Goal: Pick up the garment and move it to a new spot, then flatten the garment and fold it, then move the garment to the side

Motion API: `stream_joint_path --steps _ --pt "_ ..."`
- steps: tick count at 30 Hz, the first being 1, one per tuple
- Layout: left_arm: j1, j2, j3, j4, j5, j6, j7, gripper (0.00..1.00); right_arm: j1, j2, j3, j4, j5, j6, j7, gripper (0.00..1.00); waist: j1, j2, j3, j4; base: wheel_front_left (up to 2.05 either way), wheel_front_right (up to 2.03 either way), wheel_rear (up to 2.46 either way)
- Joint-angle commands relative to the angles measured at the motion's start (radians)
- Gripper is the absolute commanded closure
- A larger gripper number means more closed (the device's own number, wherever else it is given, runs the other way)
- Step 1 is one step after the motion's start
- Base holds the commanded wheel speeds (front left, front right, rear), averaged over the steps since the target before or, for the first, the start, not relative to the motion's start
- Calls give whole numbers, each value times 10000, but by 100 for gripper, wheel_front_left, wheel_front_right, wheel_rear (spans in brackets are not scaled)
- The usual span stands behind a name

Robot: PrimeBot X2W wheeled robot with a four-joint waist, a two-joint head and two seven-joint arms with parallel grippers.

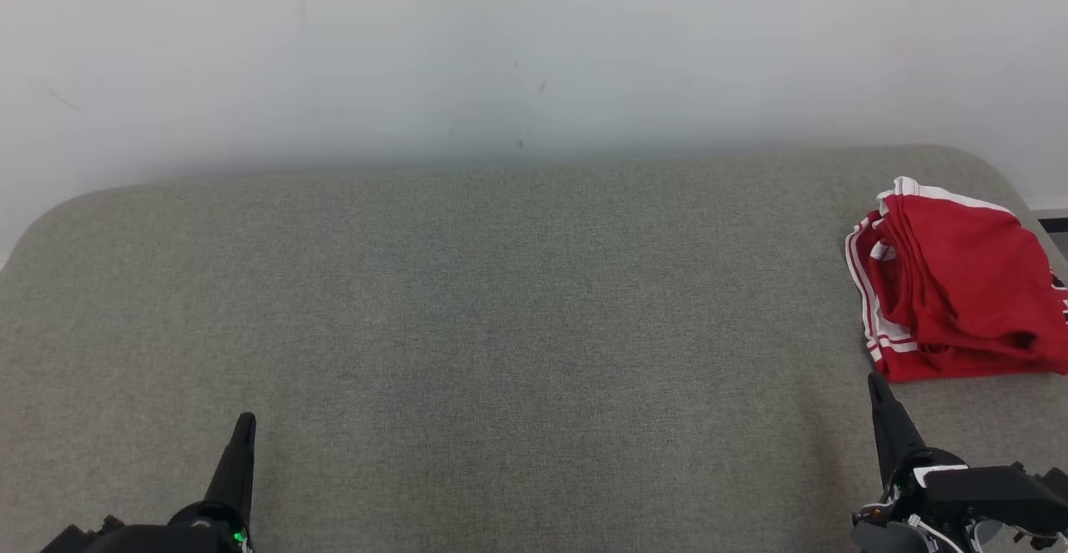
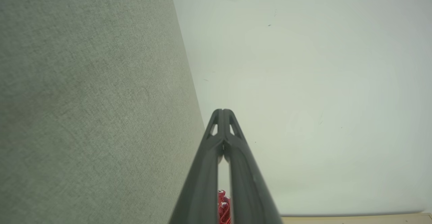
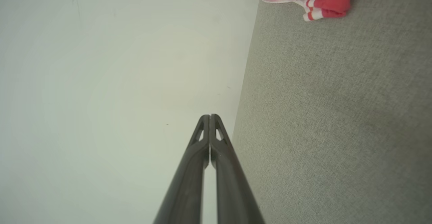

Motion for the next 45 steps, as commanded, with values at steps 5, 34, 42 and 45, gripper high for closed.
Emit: stream_joint_path --steps 5,34,42,45 --pt "-159 60 3 -78 -455 -79 128 100 101 79 -118 -149 396 -19 112 100 0 0 24 19 0 0 0" --pt "-224 66 0 -97 -1167 -75 322 100 133 168 -265 -272 962 -21 280 100 0 0 80 62 0 0 0" --pt "-224 66 -2 -98 -1168 -74 322 100 131 167 -265 -272 963 -21 279 100 0 0 80 62 0 0 0" --pt "-224 66 -1 -98 -1168 -74 321 100 132 167 -264 -272 963 -21 279 100 0 0 80 62 0 0 0"
